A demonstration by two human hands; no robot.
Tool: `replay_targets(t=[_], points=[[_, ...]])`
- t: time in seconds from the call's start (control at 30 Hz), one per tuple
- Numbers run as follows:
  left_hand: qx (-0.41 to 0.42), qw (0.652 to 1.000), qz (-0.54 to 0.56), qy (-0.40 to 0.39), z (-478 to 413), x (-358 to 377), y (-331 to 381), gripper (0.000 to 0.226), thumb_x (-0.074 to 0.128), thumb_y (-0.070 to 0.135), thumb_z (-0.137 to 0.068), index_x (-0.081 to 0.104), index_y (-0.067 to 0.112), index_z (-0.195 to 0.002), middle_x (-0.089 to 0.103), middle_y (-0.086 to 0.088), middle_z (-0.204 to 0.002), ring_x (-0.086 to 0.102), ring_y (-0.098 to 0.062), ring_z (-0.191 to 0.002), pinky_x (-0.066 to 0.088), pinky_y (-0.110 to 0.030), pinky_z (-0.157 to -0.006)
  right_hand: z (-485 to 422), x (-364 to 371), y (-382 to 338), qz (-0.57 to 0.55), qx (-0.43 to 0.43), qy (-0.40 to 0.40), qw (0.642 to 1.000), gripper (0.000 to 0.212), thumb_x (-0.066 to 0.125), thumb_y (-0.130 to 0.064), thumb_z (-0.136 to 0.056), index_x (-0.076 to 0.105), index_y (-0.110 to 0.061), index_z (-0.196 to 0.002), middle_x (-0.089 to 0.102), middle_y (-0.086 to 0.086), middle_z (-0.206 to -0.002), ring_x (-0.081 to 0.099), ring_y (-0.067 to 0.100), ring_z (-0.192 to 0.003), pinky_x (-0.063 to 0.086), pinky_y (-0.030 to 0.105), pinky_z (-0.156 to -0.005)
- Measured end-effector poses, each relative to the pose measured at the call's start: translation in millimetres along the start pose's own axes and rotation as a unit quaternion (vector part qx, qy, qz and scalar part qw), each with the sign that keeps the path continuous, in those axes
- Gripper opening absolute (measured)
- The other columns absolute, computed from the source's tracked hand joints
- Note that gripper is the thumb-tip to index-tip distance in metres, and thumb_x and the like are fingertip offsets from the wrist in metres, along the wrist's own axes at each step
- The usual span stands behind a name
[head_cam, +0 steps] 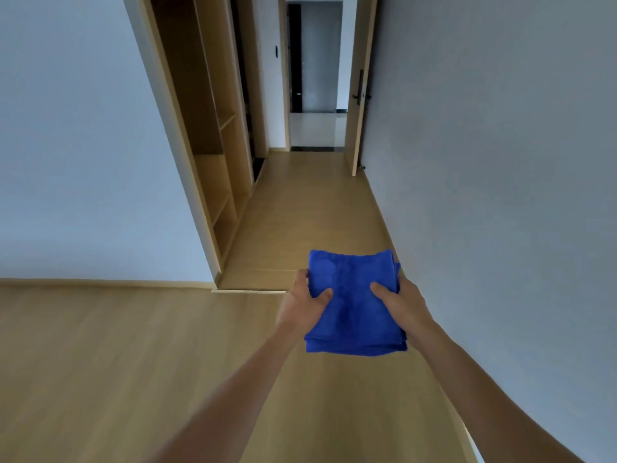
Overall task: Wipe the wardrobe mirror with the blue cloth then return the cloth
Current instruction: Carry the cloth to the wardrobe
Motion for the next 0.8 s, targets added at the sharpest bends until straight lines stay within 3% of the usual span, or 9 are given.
replay_targets(t=[0.13, 0.33, 0.57, 0.7, 0.8], points=[[-0.004, 1.0, -0.016, 0.01, -27, 6, 8, 0.056, 0.065, 0.042, -0.094, 0.039, 0.025, -0.141, 0.061, 0.016, -0.1, 0.066, -0.011, -0.09, 0.059, -0.04, -0.082, -35, -5, -4, 0.01, -0.002, -0.014, 1.0, 0.011, 0.061, -0.027, -0.096, 0.056, -0.037, -0.096, 0.069, -0.008, -0.1, 0.066, 0.012, -0.09, 0.051, 0.029, -0.07], [0.005, 0.999, -0.039, 0.022, -79, 6, 18, 0.053, 0.064, 0.042, -0.094, 0.04, 0.025, -0.138, 0.058, 0.02, -0.092, 0.061, -0.002, -0.079, 0.051, -0.026, -0.063, -83, -3, -17, 0.016, -0.012, -0.016, 1.0, 0.013, 0.06, -0.025, -0.097, 0.055, -0.037, -0.097, 0.067, -0.007, -0.101, 0.065, 0.011, -0.089, 0.049, 0.025, -0.067], [0.015, 0.999, -0.044, 0.008, -159, -1, 11, 0.054, 0.063, 0.042, -0.095, 0.039, 0.024, -0.14, 0.061, 0.015, -0.094, 0.063, -0.007, -0.08, 0.054, -0.031, -0.065, -154, 21, -27, 0.02, -0.014, -0.009, 1.0, 0.014, 0.057, -0.02, -0.098, 0.054, -0.031, -0.106, 0.066, -0.005, -0.103, 0.064, 0.012, -0.092, 0.052, 0.027, -0.075], [0.014, 0.999, -0.037, 0.004, -215, -17, 3, 0.056, 0.064, 0.041, -0.095, 0.038, 0.024, -0.141, 0.059, 0.018, -0.094, 0.06, -0.001, -0.079, 0.046, -0.022, -0.059, -202, 49, -36, 0.023, 0.005, -0.004, 1.0, 0.018, 0.058, -0.022, -0.098, 0.056, -0.025, -0.116, 0.066, -0.004, -0.105, 0.064, 0.011, -0.093, 0.051, 0.026, -0.074], [0.01, 0.999, -0.04, 0.007, -254, -35, -1, 0.055, 0.064, 0.041, -0.095, 0.039, 0.023, -0.14, 0.057, 0.02, -0.093, 0.059, -0.001, -0.078, 0.044, -0.023, -0.059, -236, 70, -48, 0.02, 0.006, -0.005, 1.0, 0.015, 0.058, -0.025, -0.098, 0.056, -0.031, -0.112, 0.067, -0.007, -0.106, 0.065, 0.01, -0.093, 0.05, 0.026, -0.072]])
Point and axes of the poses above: each hand's wrist, its own z-axis away from the middle knuckle, its own x-axis out of the palm, y = z × x, the point moved 6 cm from there along -z, towards the middle knuckle
